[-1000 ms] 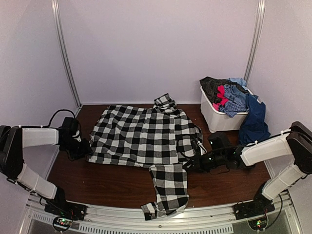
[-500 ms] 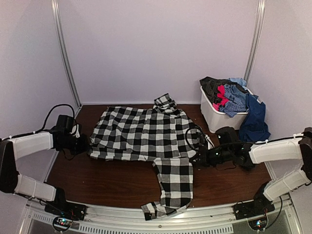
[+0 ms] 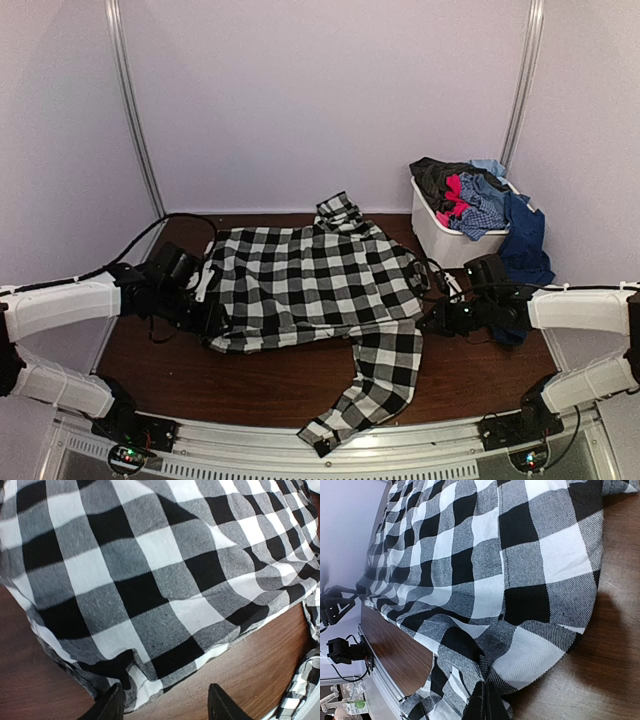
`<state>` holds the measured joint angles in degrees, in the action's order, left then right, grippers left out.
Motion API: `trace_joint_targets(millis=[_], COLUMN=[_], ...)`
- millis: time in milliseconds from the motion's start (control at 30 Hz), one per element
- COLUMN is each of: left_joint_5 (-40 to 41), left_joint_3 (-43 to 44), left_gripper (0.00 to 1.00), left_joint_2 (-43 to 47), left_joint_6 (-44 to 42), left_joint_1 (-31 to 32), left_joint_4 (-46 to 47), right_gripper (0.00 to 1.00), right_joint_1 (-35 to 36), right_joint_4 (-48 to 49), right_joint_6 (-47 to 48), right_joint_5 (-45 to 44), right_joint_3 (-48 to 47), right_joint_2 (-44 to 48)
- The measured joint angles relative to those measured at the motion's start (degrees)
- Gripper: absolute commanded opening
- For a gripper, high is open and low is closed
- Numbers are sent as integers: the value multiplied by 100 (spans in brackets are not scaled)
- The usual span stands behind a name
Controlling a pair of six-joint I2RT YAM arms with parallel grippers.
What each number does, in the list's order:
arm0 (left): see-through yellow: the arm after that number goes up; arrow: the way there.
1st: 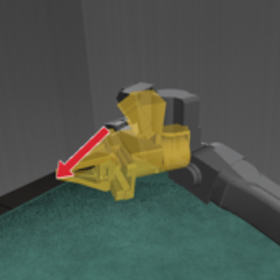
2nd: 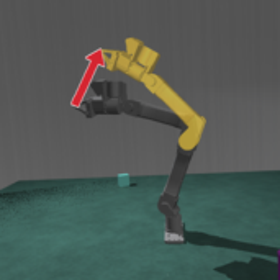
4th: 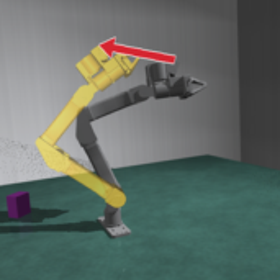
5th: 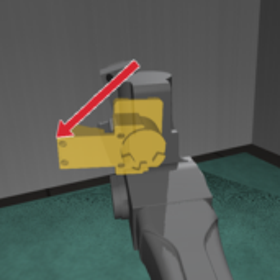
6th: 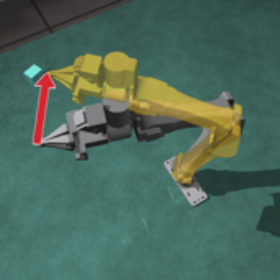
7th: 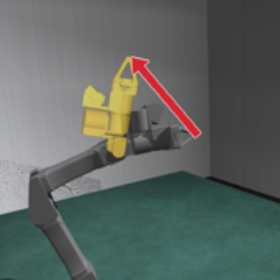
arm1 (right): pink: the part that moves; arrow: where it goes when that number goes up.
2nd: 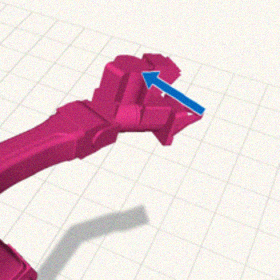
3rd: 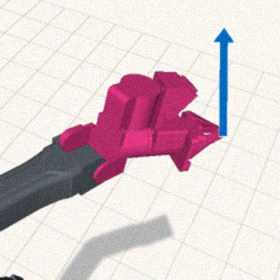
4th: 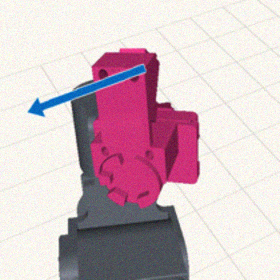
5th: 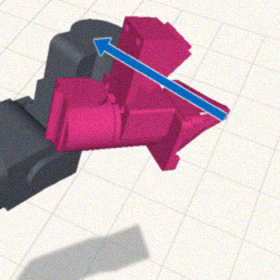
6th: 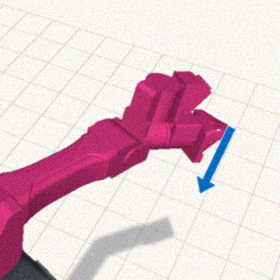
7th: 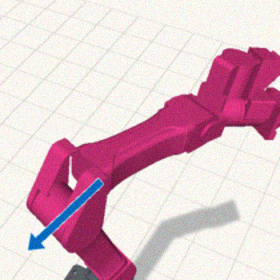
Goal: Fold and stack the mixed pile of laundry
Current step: Pick up the flattened shirt from the center of the board.
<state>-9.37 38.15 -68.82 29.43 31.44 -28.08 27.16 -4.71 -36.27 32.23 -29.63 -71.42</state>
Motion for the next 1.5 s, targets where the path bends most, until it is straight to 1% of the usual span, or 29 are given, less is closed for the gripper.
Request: trace_joint_targets(millis=[100, 200, 333, 400, 533, 700, 833, 967, 1100, 1267, 1500], left_joint_5=[474, 752, 660, 608, 490, 678, 798, 1003, 1305, 1491, 1626], left_joint_3=[492, 1128, 1934, 2144, 2079, 1722, 1725, 1742, 1840, 1834, 1657], left_gripper=[60, 61, 60, 58, 54, 52, 51, 49, 46, 39, 39], left_joint_2=[-24, -229, -758, -1040, -1327, -1318, -1349, -1593, -1917, -2009, -2055], left_joint_6=[-503, -1145, -2024, -2455, -3023, -3504, -3713, -3963, -4363, -4725, -4937], left_joint_1=[417, 636, 660, 662, 754, 1019, 1040, 1060, 1145, 1174, 1174], left_joint_4=[-442, -870, -1285, -1394, -1572, -1773, -1803, -1808, -1958, -2046, -1996], right_gripper=[0, 0, 0, 0, 0, 0, 0, 0, 0, 0, 0], right_joint_1=[-210, -411, -518, -540, -573, -579, -579, -581, -581, -581, -584], right_joint_4=[-254, -409, -509, -535, -542, -492, -448, -422, -402, -315, -208], right_joint_6=[166, 297, 400, 446, 479, 483, 481, 479, 472, 437, 435], right_joint_5=[2, 13, 52, 85, 166, 286, 398, 446, 487, 529, 627], right_joint_3=[22, 98, 168, 177, 177, 229, 297, 302, 302, 332, 343], right_joint_2=[140, 334, 372, 372, 372, 372, 372, 372, 385, 389, 258])
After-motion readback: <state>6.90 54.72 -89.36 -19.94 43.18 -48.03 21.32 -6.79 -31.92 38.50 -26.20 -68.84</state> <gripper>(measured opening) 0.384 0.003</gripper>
